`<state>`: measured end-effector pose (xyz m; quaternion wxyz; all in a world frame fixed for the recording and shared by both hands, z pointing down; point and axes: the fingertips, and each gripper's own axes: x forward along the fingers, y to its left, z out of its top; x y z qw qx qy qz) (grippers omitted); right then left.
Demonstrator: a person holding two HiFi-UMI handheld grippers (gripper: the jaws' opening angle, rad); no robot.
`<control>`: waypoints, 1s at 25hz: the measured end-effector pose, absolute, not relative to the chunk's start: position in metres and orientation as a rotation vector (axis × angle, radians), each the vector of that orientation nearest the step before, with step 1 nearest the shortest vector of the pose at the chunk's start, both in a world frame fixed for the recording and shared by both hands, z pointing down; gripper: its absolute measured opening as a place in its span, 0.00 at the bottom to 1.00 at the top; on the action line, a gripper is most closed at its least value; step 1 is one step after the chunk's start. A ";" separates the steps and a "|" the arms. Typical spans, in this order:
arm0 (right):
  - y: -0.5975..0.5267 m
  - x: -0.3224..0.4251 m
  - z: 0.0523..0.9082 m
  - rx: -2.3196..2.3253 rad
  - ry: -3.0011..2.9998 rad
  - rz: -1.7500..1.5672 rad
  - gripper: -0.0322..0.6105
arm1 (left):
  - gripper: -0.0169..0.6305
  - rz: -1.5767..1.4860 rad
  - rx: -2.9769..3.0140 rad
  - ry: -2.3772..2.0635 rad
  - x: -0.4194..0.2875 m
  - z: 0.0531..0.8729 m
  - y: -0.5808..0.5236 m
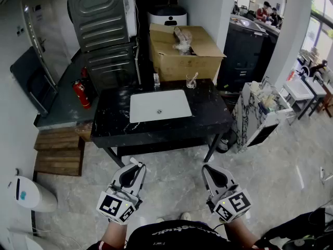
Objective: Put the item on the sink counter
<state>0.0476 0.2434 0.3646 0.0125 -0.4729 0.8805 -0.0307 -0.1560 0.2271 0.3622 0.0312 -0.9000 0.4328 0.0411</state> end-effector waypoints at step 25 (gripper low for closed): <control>0.233 0.089 0.367 -1.410 2.754 -0.100 0.11 | 0.10 0.133 -2.776 1.365 -0.112 0.363 0.216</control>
